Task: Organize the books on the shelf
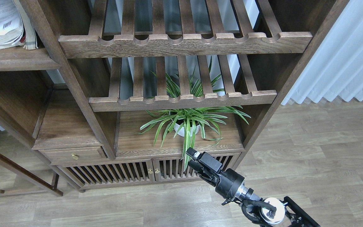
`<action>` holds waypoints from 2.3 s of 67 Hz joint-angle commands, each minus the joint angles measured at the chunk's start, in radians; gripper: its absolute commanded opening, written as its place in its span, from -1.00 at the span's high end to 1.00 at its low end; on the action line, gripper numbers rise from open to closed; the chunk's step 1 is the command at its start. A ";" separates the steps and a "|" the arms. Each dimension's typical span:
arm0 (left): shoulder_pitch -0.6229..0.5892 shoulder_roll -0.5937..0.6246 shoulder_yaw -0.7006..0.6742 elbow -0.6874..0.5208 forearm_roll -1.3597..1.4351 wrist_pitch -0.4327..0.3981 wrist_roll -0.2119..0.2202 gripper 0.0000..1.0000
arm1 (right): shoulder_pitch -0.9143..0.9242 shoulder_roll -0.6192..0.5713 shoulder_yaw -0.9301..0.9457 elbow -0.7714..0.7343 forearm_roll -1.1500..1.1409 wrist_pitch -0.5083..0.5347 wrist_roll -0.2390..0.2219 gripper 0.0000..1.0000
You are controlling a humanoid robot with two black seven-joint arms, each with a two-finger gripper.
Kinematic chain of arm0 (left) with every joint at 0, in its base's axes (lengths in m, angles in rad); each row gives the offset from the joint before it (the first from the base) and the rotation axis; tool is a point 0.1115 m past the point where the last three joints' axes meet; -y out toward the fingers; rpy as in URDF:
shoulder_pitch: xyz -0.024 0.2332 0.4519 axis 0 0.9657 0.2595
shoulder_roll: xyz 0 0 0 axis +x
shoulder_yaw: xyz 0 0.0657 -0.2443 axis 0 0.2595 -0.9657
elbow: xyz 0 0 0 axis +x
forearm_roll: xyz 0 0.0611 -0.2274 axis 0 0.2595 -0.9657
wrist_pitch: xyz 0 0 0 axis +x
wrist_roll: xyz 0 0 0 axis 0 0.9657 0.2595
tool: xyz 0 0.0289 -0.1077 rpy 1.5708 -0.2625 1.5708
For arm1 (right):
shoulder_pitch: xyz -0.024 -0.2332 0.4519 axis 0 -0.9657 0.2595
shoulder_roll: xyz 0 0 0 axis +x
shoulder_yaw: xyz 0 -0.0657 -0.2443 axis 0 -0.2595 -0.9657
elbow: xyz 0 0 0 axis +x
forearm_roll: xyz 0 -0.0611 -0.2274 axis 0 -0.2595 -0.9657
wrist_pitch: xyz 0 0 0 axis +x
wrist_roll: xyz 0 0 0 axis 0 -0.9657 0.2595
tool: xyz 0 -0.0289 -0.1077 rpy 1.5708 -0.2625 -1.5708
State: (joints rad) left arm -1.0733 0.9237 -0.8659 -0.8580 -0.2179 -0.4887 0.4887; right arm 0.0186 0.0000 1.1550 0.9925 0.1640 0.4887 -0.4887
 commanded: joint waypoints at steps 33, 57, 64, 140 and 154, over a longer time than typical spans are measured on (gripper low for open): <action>0.061 0.228 0.094 -0.239 -0.001 0.000 0.000 -0.99 | 0.000 0.000 0.002 0.000 0.023 0.000 0.000 -0.99; 0.092 0.469 0.372 -0.329 -0.003 0.000 0.000 -0.99 | 0.003 0.000 0.029 -0.008 0.023 0.000 0.000 -0.99; 0.092 0.474 0.459 -0.342 -0.009 0.000 0.000 -0.99 | -0.002 0.000 0.031 -0.009 0.023 0.000 0.000 -0.99; 0.679 -0.382 0.418 -0.053 -0.403 0.000 -0.024 -0.99 | 0.030 0.000 0.023 -0.092 0.022 0.000 0.000 -0.99; 0.711 -0.556 0.245 0.155 -0.403 0.000 -0.042 -0.99 | 0.046 0.000 0.025 -0.092 0.022 0.000 0.000 -0.99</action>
State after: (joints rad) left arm -0.3697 0.4390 -0.5410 -0.8002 -0.6219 -0.4887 0.4497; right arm 0.0584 0.0000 1.1785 0.9010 0.1856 0.4887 -0.4886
